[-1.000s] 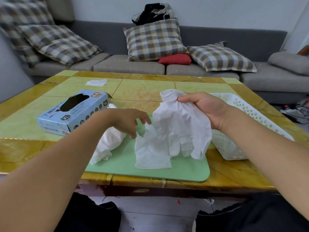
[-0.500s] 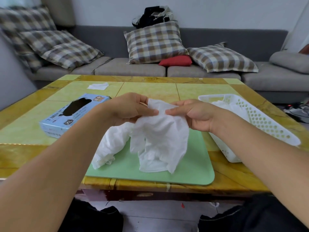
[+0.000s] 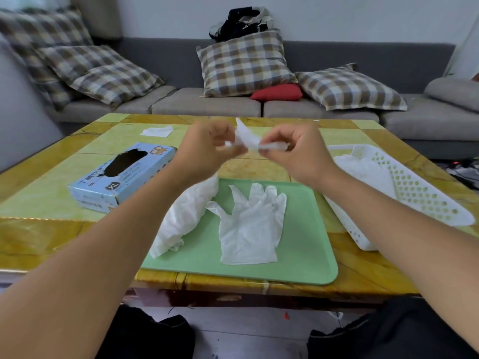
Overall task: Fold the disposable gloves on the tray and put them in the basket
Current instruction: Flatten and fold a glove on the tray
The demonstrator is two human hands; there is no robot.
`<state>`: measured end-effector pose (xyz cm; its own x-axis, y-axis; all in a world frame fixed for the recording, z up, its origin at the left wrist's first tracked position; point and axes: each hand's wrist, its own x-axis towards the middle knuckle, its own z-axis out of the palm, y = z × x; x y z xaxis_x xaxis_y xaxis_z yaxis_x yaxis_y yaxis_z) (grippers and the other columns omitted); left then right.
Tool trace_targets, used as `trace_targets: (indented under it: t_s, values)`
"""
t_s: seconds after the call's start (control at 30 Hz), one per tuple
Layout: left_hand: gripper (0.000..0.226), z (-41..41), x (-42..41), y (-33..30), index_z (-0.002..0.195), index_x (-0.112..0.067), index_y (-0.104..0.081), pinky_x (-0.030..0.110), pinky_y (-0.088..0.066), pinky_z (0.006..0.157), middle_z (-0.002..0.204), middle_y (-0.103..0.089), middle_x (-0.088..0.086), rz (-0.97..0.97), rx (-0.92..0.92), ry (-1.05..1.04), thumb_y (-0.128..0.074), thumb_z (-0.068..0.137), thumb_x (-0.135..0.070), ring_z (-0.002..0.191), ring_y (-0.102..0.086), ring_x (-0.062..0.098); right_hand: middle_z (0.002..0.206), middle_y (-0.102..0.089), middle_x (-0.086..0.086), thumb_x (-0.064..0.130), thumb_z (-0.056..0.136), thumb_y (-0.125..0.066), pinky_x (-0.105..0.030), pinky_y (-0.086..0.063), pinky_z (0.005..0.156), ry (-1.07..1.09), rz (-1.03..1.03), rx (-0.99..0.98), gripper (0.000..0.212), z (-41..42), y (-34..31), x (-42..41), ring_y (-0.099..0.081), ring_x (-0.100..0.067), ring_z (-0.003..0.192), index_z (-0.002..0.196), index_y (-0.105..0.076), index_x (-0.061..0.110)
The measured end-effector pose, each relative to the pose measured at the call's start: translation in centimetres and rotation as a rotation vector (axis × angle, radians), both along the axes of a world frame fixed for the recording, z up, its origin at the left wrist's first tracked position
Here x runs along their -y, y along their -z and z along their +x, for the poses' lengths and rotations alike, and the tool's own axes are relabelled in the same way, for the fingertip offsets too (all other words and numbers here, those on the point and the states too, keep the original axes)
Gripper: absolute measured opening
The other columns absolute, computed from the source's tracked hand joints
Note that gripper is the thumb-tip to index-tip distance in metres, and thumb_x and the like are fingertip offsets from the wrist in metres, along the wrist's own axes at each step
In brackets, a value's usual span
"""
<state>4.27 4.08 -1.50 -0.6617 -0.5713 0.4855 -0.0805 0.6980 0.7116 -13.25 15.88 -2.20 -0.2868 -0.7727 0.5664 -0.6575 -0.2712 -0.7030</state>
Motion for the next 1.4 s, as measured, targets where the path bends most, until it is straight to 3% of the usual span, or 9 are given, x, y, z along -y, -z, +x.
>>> trace_targets:
  t_s: [0.1,0.23,0.5,0.67,0.87,1.0,1.2,1.3,1.4]
  values:
    - [0.013,0.9,0.7,4.2,0.09,-0.012,-0.077,0.035,-0.059,0.091,0.09,-0.077,-0.005,0.027,0.394,0.104,-0.084,0.079,-0.011,0.087,-0.072,0.003,0.075,-0.072,0.008,0.0,0.077,-0.081,-0.015,-0.047,0.064,-0.085,0.283,-0.144,0.015,0.5,3.2,-0.5,-0.06,0.003,0.064,0.08,-0.078,0.014]
    - [0.016,2.4,1.1,7.1,0.083,-0.024,-0.078,0.02,-0.05,0.088,0.096,-0.076,-0.013,-0.034,0.698,0.213,-0.081,0.079,-0.008,0.091,-0.065,-0.006,0.074,-0.072,0.011,0.001,0.076,-0.078,-0.016,-0.048,0.064,-0.192,0.535,-0.303,0.018,1.6,5.5,-1.2,-0.061,0.001,0.067,0.079,-0.078,0.019]
    - [0.014,2.3,0.2,5.4,0.084,-0.032,-0.078,0.005,-0.042,0.078,0.092,-0.073,-0.017,-0.125,0.648,0.308,-0.087,0.076,-0.025,0.091,-0.062,-0.003,0.086,-0.071,0.008,0.002,0.075,-0.078,-0.024,-0.054,0.075,-0.269,0.701,-0.323,0.027,1.3,5.2,-1.4,-0.066,-0.006,0.081,0.097,-0.077,0.018]
    - [0.014,2.3,-0.4,5.2,0.083,-0.031,-0.078,0.009,-0.044,0.073,0.086,-0.073,-0.016,-0.173,0.766,0.388,-0.089,0.074,-0.031,0.084,-0.06,0.001,0.084,-0.065,0.01,0.01,0.076,-0.081,-0.023,-0.052,0.072,-0.359,0.869,-0.4,0.028,1.4,5.2,-1.9,-0.059,-0.002,0.075,0.101,-0.076,0.021]
    - [0.017,2.1,-1.2,5.4,0.082,-0.026,-0.079,0.028,-0.054,0.084,0.083,-0.074,-0.013,-0.138,0.964,0.457,-0.088,0.073,-0.038,0.077,-0.06,-0.002,0.075,-0.065,0.019,0.025,0.082,-0.084,-0.018,-0.046,0.066,-0.418,0.939,-0.386,0.018,1.6,5.9,-2.1,-0.055,0.002,0.066,0.098,-0.075,0.025]
    - [0.019,1.9,-1.5,5.4,0.084,-0.025,-0.079,0.028,-0.054,0.085,0.084,-0.074,-0.011,-0.096,1.045,0.443,-0.088,0.073,-0.039,0.079,-0.064,0.002,0.083,-0.069,0.014,0.035,0.078,-0.087,-0.027,-0.054,0.078,-0.448,1.026,-0.335,0.029,1.9,5.3,-2.5,-0.061,0.001,0.075,0.1,-0.076,0.021]
    - [0.029,2.1,-1.8,5.2,0.092,-0.031,-0.078,0.015,-0.046,0.078,0.091,-0.072,-0.017,-0.012,1.108,0.445,-0.09,0.069,-0.042,0.081,-0.063,-0.006,0.092,-0.071,0.001,0.026,0.077,-0.087,-0.02,-0.051,0.068,-0.402,0.984,-0.508,0.029,3.0,5.8,-2.6,-0.058,-0.004,0.071,0.099,-0.071,0.016]
    - [0.032,2.1,-2.0,5.0,0.093,-0.036,-0.077,0.016,-0.045,0.08,0.098,-0.07,-0.017,-0.009,1.16,0.459,-0.09,0.066,-0.048,0.09,-0.063,-0.002,0.081,-0.067,0.005,0.018,0.083,-0.076,-0.024,-0.049,0.065,-0.38,0.959,-0.579,0.009,3.3,5.9,-2.7,-0.056,-0.005,0.066,0.089,-0.069,0.016]
    - [0.041,1.8,-2.5,4.8,0.09,-0.04,-0.071,0.023,-0.048,0.084,0.1,-0.065,-0.016,-0.045,1.165,0.434,-0.089,0.06,-0.061,0.094,-0.06,0.003,0.07,-0.061,0.01,0.015,0.084,-0.072,-0.021,-0.045,0.061,-0.397,0.941,-0.602,0.007,3.4,5.8,-2.6,-0.053,-0.005,0.06,0.082,-0.066,0.018]
